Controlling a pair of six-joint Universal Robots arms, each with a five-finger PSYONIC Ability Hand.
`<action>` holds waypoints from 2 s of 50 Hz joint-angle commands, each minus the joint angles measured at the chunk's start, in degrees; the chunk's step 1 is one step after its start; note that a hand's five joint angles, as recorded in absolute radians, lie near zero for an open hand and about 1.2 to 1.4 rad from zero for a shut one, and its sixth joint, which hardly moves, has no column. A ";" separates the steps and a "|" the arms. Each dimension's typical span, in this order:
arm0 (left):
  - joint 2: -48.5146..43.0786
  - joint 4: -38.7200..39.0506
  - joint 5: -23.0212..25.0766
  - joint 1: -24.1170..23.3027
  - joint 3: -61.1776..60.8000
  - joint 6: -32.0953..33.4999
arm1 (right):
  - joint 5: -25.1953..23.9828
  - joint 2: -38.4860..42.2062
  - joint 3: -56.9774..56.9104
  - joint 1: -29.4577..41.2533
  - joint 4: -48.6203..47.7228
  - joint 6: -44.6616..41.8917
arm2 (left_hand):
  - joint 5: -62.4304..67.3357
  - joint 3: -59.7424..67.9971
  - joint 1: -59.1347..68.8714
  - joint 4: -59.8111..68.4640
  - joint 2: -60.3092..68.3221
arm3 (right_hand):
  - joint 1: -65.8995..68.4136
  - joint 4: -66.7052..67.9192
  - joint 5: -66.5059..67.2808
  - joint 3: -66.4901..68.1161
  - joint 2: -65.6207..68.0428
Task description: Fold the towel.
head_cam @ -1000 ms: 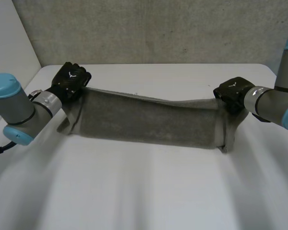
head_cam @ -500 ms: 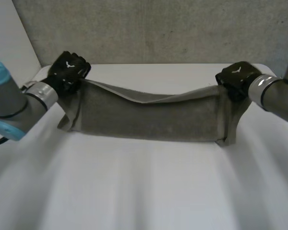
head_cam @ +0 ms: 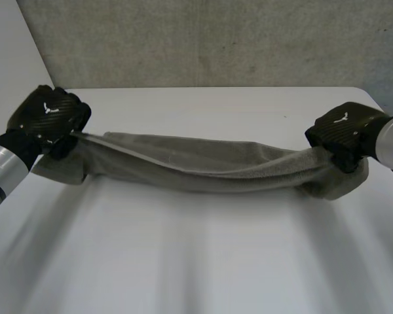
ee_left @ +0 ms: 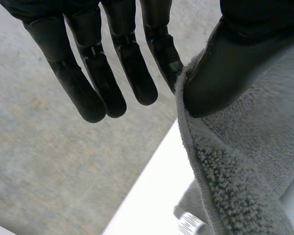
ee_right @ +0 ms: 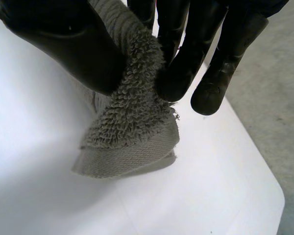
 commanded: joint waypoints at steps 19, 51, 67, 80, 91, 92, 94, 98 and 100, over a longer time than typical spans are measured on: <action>-34.22 4.89 -7.88 -8.79 48.83 10.62 | 11.32 35.41 -58.17 7.52 -17.44 -4.95 | 1.51 0.68 2.31 1.99 1.94 | 3.28 3.10 2.80 2.73 4.27; -32.55 19.87 -4.48 -5.03 23.66 -6.00 | -2.03 33.32 -31.87 6.38 -11.86 -6.09 | 1.51 0.68 2.31 1.99 1.94 | 3.28 3.10 2.80 2.73 4.27; -24.39 20.74 1.40 2.97 3.46 -5.82 | -2.21 17.61 -5.61 4.63 -22.67 -5.47 | 1.51 0.68 2.31 1.99 1.94 | 3.28 3.10 2.80 2.73 4.27; -9.52 19.87 2.47 4.55 -6.66 -6.79 | -2.03 5.10 4.61 4.36 -19.77 -6.79 | 1.51 0.68 2.31 1.99 1.94 | 3.28 3.10 2.80 2.73 4.27; 5.86 15.21 3.43 4.55 -14.75 -9.78 | -3.96 -3.77 9.53 -1.44 -7.29 -15.14 | 1.51 0.68 2.31 1.99 1.94 | 3.28 3.10 2.80 2.73 4.27; 7.16 14.60 4.22 4.47 -15.18 -11.00 | -5.09 -4.21 9.88 -3.09 -6.16 -16.36 | 1.51 0.68 2.31 1.99 1.94 | 3.28 3.10 2.80 2.73 4.27; 7.87 14.59 5.10 4.47 -15.45 -12.05 | -6.41 -4.30 9.97 -5.11 -5.71 -17.33 | 1.51 0.68 2.31 1.99 1.94 | 3.28 3.10 2.80 2.73 4.27; 7.62 15.12 6.33 4.55 -15.02 -13.91 | -9.93 -3.60 9.79 -7.85 -6.06 -15.42 | 1.51 0.68 2.31 1.99 1.94 | 3.28 3.10 2.80 2.73 4.27; 6.57 15.21 6.25 4.64 -14.49 -14.17 | -10.72 -2.47 9.88 -7.94 -6.67 -13.58 | 1.51 0.68 2.31 1.99 1.94 | 3.28 3.10 2.80 2.73 4.27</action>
